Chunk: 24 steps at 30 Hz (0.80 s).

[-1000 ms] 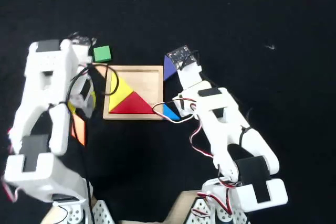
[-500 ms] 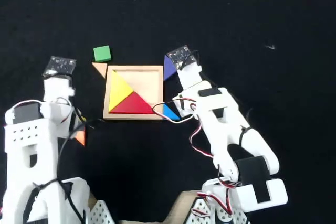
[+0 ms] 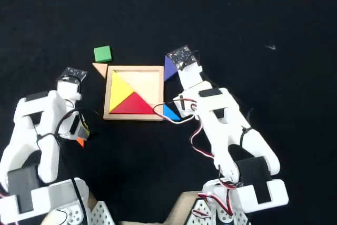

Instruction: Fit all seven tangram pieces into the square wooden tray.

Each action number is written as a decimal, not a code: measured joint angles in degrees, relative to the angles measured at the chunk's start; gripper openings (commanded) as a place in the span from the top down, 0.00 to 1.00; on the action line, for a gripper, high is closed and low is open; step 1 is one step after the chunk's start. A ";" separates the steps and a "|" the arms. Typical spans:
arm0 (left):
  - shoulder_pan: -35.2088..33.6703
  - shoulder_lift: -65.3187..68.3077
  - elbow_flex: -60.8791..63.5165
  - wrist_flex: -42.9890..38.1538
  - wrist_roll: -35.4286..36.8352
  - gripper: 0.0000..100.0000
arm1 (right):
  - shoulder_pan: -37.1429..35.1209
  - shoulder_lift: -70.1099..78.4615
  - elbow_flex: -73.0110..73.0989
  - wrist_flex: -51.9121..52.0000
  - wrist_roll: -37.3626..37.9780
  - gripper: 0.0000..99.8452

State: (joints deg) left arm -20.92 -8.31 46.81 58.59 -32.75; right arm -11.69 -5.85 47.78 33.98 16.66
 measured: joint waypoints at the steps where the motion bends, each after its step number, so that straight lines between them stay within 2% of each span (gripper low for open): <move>1: 0.00 0.88 -0.70 0.00 -0.18 0.78 | 0.00 0.00 0.00 0.00 0.00 0.99; 5: 0.00 2.29 -2.29 -0.70 -0.44 0.79 | 0.00 0.00 0.00 0.00 0.00 0.99; 11: 1.58 3.43 -2.29 -6.77 1.67 0.79 | 0.00 0.00 0.00 0.00 0.00 0.99; 14: 2.20 3.43 -2.29 -7.03 1.85 0.85 | 0.00 0.00 0.00 0.00 0.00 0.99; 17: 2.29 3.43 -2.29 -7.03 0.09 0.91 | 0.00 0.00 0.00 0.00 0.00 0.99; 24: 2.46 3.34 -2.37 -4.92 -4.57 0.92 | 0.00 0.00 0.00 0.00 0.00 0.99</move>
State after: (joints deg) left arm -18.46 -4.97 44.44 53.67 -37.32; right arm -11.69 -5.85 47.78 33.98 16.66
